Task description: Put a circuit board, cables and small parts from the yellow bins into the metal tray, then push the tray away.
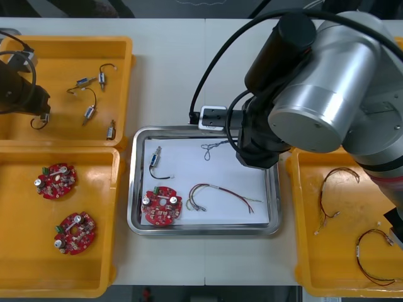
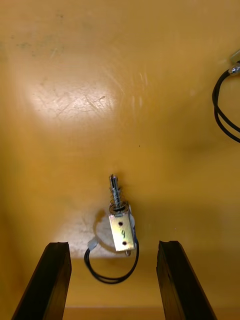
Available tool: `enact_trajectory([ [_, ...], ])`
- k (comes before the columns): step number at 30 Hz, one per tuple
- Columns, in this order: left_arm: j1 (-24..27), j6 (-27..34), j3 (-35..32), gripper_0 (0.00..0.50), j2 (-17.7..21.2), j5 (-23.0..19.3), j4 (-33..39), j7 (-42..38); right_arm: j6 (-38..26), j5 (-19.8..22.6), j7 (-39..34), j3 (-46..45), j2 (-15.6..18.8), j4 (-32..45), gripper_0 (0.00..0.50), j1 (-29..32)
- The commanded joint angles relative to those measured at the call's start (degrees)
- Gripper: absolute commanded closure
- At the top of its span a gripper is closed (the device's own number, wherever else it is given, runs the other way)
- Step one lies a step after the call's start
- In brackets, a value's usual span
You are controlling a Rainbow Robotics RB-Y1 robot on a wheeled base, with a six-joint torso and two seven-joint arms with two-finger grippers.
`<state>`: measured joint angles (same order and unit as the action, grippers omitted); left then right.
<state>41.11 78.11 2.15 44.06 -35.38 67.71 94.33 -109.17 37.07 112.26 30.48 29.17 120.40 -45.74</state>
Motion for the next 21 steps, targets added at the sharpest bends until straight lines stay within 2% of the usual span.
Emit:
enact_trajectory([
  [1,2.3,-3.4,2.5,0.000,1.4,-1.3,-2.0,4.3,5.5,-2.4,5.6,4.4,-1.1,-4.8,0.500,0.3],
  [12,1.2,-10.3,5.3,0.000,0.7,-2.0,-5.2,4.1,16.4,-6.4,7.5,11.1,-1.5,-13.3,0.500,0.3],
  [14,0.7,-11.0,5.3,0.120,0.7,-2.2,-5.2,4.1,17.5,-6.7,7.5,12.1,-1.5,-14.8,0.500,0.3],
  [16,0.5,-11.1,5.5,0.498,0.7,-2.6,-5.2,4.1,18.6,-6.2,7.4,12.5,-1.5,-16.4,0.500,0.3],
  [21,0.5,-10.9,5.2,0.500,0.7,-3.2,-4.7,3.8,21.5,-6.8,7.4,14.3,-1.6,-18.4,0.500,0.3],
])
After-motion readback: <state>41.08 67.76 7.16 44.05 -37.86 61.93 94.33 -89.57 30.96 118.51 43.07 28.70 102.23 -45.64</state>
